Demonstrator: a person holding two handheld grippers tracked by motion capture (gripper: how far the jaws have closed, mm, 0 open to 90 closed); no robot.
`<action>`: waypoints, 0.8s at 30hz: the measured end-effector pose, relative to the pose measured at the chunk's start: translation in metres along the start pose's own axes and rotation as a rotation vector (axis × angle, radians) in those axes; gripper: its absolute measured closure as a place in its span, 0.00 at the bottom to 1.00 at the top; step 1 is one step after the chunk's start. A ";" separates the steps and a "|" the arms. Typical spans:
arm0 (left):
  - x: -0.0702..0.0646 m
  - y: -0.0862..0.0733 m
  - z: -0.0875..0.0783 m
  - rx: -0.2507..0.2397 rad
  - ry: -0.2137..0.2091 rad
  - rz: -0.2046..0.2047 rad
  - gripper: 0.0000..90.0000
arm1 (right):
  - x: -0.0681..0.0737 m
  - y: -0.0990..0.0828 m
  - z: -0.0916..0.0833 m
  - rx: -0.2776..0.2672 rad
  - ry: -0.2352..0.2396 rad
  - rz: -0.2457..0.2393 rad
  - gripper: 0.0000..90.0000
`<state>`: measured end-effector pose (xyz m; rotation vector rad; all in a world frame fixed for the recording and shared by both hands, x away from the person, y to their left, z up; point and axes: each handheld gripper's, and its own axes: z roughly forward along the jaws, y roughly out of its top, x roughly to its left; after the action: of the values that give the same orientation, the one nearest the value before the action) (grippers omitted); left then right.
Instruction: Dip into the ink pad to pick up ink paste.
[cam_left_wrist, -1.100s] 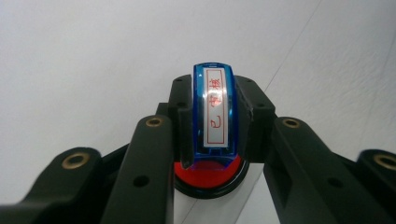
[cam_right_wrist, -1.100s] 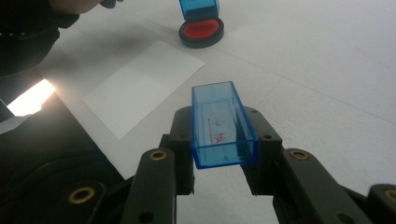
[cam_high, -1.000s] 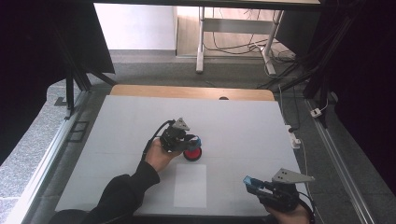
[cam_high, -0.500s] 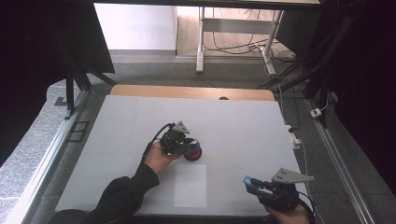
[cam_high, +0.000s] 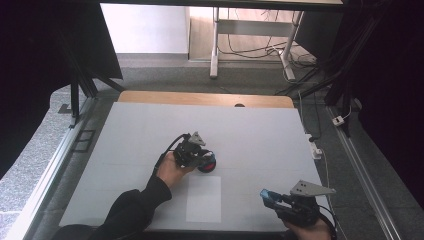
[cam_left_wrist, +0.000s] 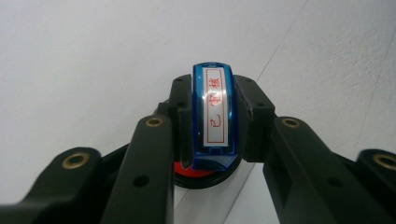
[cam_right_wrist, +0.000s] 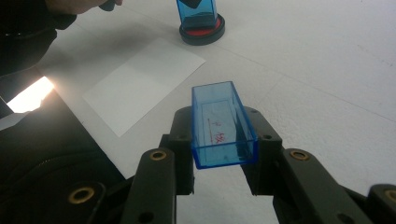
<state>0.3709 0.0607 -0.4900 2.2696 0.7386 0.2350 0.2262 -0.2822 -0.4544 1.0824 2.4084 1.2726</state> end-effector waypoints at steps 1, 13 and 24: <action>-0.002 0.001 0.000 0.007 0.009 0.013 0.79 | 0.000 0.000 0.000 -0.003 0.002 0.001 0.75; -0.003 0.002 0.000 0.021 0.012 0.000 0.79 | 0.001 0.000 0.001 0.007 -0.001 -0.010 0.76; 0.014 0.000 0.000 0.015 -0.072 -0.091 0.79 | 0.001 0.000 0.002 0.009 0.001 -0.011 0.75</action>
<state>0.3824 0.0681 -0.4908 2.2397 0.8056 0.1049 0.2264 -0.2804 -0.4548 1.0697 2.4202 1.2605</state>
